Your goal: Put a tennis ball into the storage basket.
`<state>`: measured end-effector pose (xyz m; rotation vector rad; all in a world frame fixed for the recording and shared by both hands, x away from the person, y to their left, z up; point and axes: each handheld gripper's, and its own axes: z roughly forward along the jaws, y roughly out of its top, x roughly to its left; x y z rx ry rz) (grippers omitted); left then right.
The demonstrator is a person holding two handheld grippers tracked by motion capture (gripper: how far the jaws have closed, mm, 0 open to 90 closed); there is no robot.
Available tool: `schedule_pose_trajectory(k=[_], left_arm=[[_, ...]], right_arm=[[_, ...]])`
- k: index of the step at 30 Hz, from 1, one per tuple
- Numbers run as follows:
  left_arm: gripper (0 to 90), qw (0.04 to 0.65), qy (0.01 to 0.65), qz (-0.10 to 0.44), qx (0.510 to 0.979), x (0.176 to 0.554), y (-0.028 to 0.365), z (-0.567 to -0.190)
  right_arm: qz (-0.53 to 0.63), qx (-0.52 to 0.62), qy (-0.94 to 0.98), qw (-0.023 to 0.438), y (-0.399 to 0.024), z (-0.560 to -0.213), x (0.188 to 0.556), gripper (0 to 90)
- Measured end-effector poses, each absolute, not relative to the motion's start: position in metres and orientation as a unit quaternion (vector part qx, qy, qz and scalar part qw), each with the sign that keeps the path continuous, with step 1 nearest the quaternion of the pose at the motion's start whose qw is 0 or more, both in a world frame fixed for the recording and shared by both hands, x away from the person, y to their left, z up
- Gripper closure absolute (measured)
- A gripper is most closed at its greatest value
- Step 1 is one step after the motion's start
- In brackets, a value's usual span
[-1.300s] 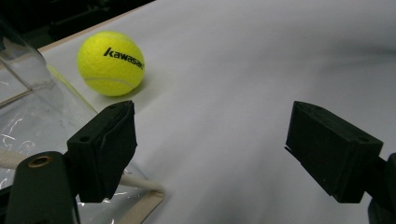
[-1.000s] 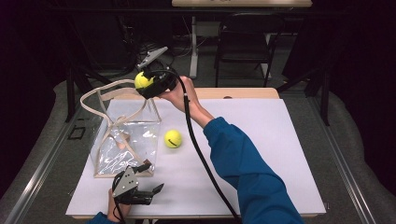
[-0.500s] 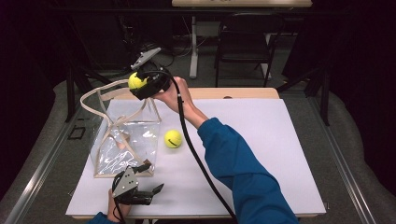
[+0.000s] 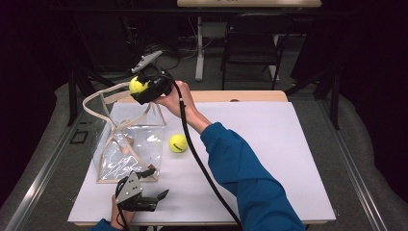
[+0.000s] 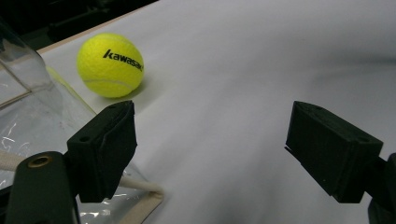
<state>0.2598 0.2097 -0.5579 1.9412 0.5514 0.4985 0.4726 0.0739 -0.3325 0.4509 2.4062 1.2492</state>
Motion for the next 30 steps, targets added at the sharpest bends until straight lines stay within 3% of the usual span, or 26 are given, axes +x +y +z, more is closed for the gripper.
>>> schedule_pose_trajectory(k=[30], left_arm=[[16.1, 0.508, 0.228, 0.208, 0.804, 0.259, 0.210, -0.557]], right_arm=[[0.427, 0.161, 0.871, 0.184, 0.096, -0.346, 0.473, 26.3]])
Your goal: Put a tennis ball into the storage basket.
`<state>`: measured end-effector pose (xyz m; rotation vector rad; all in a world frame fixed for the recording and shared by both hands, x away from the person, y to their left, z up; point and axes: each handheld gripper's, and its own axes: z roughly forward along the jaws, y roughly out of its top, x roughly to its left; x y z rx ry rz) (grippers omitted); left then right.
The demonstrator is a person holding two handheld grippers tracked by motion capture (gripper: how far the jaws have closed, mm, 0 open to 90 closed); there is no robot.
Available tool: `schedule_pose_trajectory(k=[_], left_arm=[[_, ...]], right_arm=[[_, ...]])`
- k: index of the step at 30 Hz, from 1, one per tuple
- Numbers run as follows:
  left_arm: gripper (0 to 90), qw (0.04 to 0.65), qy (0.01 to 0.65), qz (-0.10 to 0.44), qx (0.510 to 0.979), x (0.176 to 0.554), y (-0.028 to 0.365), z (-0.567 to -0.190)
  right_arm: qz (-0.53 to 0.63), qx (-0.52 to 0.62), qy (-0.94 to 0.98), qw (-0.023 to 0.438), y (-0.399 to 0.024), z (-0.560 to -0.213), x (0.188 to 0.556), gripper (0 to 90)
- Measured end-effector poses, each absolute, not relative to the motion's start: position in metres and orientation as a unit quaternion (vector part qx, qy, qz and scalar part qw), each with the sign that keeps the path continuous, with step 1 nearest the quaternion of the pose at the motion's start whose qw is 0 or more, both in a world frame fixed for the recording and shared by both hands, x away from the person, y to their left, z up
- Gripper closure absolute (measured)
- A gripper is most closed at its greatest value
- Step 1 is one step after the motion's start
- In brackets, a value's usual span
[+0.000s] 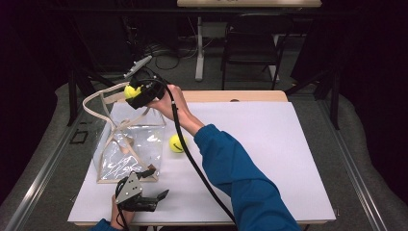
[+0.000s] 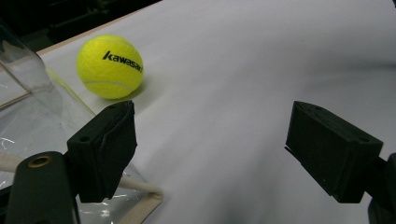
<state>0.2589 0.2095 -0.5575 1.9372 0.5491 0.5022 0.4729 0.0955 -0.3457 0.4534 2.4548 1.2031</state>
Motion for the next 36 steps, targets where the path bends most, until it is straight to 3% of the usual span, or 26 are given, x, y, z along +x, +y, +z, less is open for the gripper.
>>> schedule_pose_trajectory(k=[36], left_arm=[[16.1, 0.510, 0.228, 0.205, 0.803, 0.260, 0.209, -0.558]], right_arm=[[0.380, 0.162, 0.897, 0.159, 0.109, -0.362, 0.478, 25.8]])
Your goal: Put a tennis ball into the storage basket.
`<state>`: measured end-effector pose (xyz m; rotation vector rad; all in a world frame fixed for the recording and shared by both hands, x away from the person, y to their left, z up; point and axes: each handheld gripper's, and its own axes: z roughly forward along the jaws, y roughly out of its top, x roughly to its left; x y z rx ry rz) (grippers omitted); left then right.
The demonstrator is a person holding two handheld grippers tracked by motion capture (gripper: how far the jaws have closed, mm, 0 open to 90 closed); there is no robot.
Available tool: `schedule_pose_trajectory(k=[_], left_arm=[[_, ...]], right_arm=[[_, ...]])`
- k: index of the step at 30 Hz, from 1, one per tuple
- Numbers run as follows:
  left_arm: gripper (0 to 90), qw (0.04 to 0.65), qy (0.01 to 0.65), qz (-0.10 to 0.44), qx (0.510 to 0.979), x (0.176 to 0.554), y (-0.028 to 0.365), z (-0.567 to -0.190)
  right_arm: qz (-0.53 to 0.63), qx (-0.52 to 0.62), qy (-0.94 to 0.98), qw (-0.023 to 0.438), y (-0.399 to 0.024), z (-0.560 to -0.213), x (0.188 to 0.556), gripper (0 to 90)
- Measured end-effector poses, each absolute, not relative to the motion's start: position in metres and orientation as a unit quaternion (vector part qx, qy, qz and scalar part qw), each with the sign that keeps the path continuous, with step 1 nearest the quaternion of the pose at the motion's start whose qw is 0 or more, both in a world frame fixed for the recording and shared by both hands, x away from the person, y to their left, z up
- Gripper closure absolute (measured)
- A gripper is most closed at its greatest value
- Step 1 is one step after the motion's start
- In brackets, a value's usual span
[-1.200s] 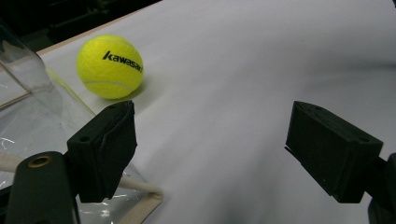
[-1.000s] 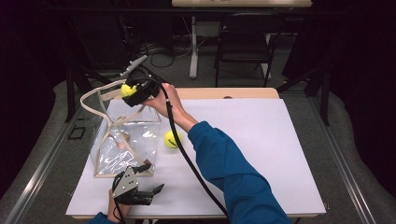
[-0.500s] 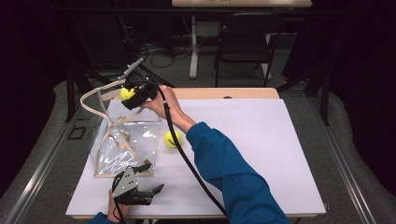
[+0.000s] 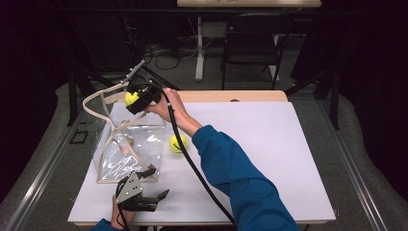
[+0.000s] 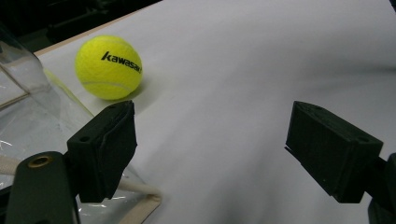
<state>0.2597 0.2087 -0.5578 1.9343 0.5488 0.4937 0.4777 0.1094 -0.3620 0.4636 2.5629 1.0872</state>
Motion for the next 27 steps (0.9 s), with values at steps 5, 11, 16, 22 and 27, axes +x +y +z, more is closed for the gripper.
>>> schedule_pose_trajectory(k=[5, 11, 16, 22, 27], left_arm=[[16.1, 0.510, 0.227, 0.205, 0.804, 0.260, 0.208, -0.558], [16.1, 0.510, 0.227, 0.205, 0.804, 0.260, 0.209, -0.558], [16.1, 0.511, 0.228, 0.207, 0.803, 0.259, 0.209, -0.558], [16.1, 0.511, 0.227, 0.207, 0.803, 0.259, 0.209, -0.557], [16.1, 0.510, 0.227, 0.207, 0.804, 0.259, 0.208, -0.557]], right_arm=[[0.380, 0.159, 0.897, 0.159, 0.111, -0.362, 0.477, 25.8], [0.373, 0.156, 0.901, 0.158, 0.114, -0.364, 0.477, 25.5], [0.374, 0.163, 0.898, 0.162, 0.114, -0.363, 0.477, 15.4], [0.394, 0.170, 0.890, 0.153, 0.104, -0.355, 0.475, 7.7], [0.420, 0.179, 0.878, 0.142, 0.091, -0.349, 0.472, 1.7]])
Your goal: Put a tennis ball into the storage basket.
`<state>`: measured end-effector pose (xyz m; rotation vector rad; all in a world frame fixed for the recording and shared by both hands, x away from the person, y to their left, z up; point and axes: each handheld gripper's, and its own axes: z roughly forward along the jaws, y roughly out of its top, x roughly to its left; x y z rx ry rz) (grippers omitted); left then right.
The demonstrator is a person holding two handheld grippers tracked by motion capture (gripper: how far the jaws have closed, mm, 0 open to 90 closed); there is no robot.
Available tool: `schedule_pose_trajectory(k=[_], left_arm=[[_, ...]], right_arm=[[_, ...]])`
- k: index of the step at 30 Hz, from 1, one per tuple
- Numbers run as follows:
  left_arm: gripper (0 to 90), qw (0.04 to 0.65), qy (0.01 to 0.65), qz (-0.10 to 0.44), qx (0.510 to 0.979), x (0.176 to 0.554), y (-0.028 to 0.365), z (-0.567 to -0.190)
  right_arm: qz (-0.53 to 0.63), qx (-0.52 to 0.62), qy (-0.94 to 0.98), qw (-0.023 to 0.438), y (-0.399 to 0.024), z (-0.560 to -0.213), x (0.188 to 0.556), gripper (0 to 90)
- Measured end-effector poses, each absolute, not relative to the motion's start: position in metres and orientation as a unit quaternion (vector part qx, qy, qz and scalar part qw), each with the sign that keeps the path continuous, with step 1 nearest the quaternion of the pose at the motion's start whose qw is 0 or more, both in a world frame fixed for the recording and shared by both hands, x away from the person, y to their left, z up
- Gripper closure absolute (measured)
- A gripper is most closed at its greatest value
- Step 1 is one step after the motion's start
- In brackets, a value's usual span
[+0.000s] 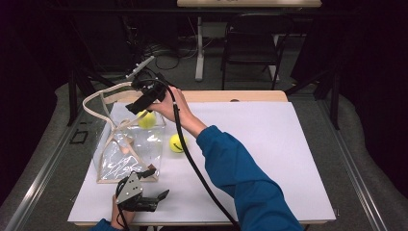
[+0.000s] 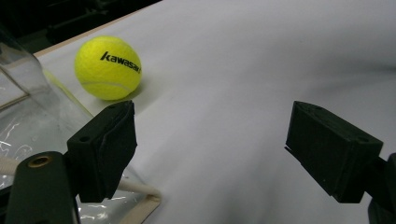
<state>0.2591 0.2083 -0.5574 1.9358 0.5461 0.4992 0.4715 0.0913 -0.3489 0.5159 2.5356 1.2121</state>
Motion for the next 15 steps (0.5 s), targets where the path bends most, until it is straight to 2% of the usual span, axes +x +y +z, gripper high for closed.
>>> schedule_pose_trajectory(k=[15], left_arm=[[16.0, 0.506, 0.227, 0.205, 0.807, 0.260, 0.208, -0.558]], right_arm=[[0.433, 0.176, 0.875, 0.124, 0.051, -0.346, 0.461, 0.0]])
